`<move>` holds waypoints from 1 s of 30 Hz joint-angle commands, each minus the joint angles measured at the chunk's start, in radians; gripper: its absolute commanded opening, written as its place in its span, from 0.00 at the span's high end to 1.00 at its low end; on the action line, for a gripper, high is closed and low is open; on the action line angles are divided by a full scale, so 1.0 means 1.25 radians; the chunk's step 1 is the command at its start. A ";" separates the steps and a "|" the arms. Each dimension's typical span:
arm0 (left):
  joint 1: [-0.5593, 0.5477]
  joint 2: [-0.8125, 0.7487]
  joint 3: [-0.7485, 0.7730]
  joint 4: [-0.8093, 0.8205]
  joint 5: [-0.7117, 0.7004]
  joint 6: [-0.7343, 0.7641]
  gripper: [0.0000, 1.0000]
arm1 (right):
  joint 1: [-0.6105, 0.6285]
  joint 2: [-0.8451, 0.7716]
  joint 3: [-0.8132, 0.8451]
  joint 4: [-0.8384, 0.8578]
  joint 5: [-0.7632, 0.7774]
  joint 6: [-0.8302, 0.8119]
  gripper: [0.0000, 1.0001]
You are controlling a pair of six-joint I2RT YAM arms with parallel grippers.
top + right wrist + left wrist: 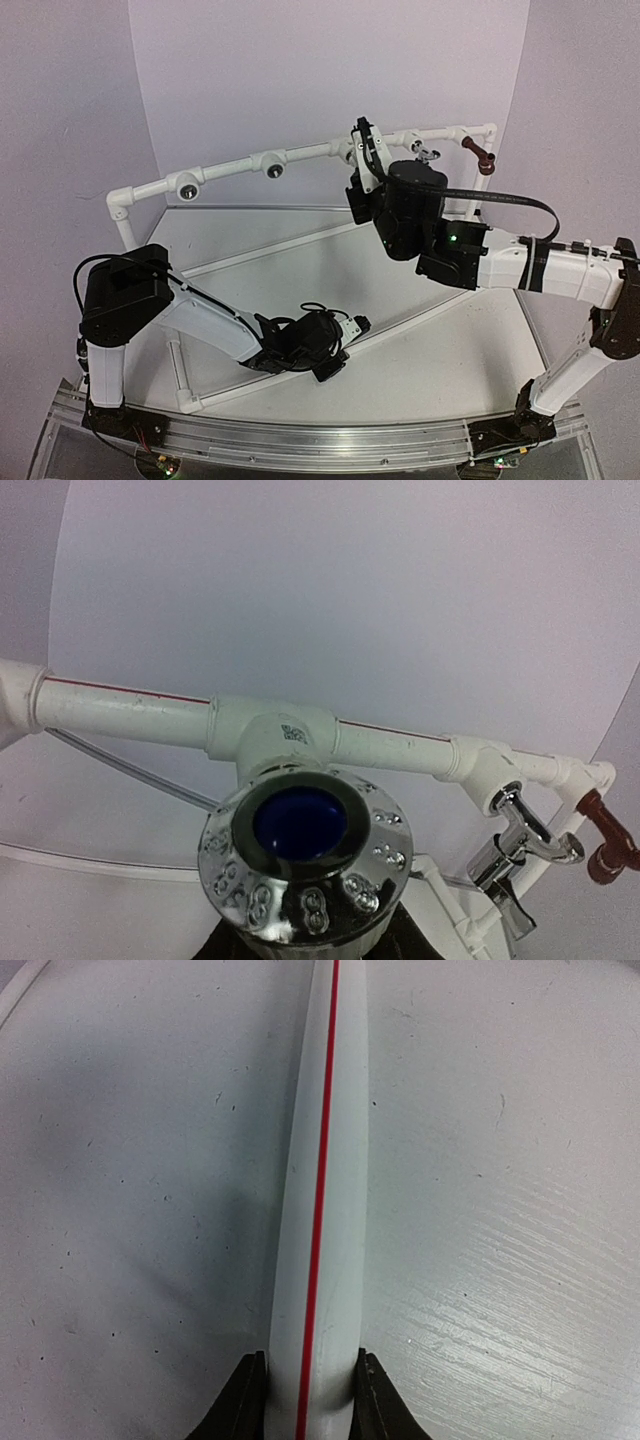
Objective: Install the water faucets
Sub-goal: Screw the water faucet onto the adaptor.
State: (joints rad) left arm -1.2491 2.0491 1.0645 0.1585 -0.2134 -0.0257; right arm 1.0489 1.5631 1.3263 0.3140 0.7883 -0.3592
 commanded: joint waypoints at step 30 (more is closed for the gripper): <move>-0.006 0.119 -0.087 -0.226 0.031 -0.136 1.00 | -0.037 -0.016 0.041 0.067 -0.202 1.302 0.99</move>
State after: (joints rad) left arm -1.2491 2.0491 1.0641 0.1585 -0.2138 -0.0261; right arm 1.0026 1.4960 1.3487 0.1083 0.6091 0.7360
